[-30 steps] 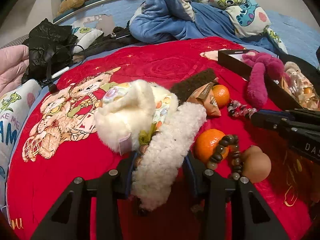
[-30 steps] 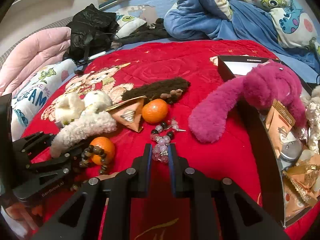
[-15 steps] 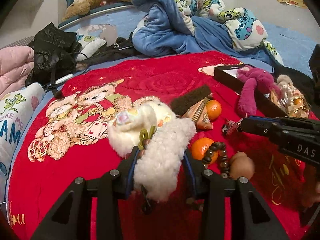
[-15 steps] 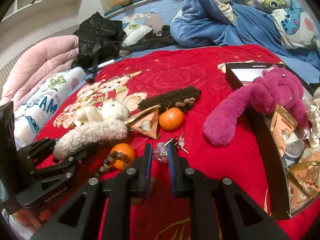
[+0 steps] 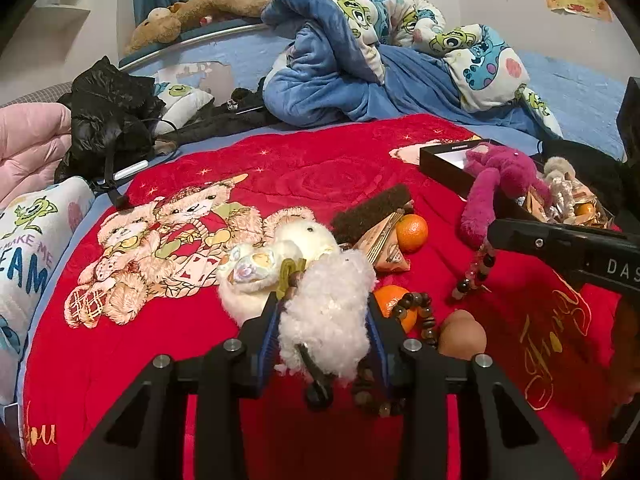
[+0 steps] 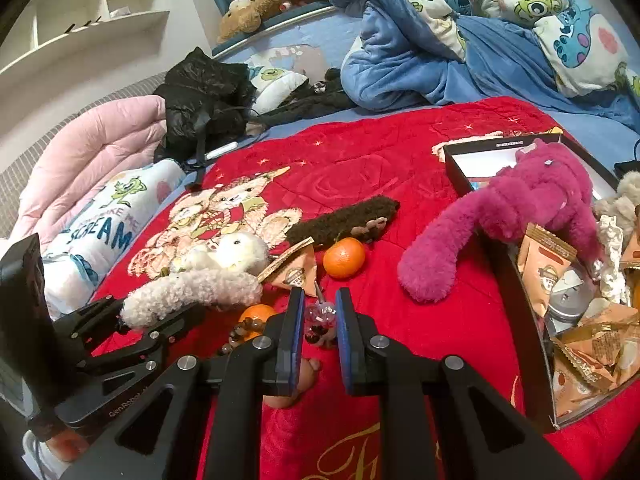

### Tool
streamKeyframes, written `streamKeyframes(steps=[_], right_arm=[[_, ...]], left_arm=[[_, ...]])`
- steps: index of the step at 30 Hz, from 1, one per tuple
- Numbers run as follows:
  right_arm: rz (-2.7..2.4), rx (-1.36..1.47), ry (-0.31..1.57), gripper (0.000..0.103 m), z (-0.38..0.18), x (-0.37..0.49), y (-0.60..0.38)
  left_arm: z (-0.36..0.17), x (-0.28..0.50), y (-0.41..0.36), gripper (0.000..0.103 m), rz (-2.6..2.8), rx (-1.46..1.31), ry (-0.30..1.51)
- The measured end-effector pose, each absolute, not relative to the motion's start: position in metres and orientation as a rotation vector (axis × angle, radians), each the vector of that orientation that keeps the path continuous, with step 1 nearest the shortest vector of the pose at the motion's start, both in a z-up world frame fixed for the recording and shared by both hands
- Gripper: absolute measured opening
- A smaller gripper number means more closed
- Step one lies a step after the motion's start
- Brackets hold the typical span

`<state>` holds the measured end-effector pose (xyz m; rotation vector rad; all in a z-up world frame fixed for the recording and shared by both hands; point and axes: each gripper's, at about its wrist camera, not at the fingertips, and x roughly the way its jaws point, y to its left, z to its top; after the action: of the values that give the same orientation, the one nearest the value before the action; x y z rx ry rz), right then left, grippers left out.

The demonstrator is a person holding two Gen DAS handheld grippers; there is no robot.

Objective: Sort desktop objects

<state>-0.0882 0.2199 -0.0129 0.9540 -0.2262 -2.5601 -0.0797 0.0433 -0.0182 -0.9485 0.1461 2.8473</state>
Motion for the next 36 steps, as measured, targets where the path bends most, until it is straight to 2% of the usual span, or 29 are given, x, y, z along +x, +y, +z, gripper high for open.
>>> streamKeyframes(steps=[16,25,36], right_arm=[[-2.525,1.001,-0.172,0.015,-0.023,-0.091,0.212],[-2.514,1.003,-0.163,0.015,-0.023,-0.09,0.207],[-2.514,0.957,-0.209,0.015,-0.013,-0.086,0.215]], left_arm=[[-0.031,-0.087,0.019,0.04,2.758,-1.001,-0.099],[-0.024,-0.08,0.029,0.037,2.785,-0.945,-0.012],[0.001,-0.063,0.023,0.037,2.823,-0.819,-0.025]])
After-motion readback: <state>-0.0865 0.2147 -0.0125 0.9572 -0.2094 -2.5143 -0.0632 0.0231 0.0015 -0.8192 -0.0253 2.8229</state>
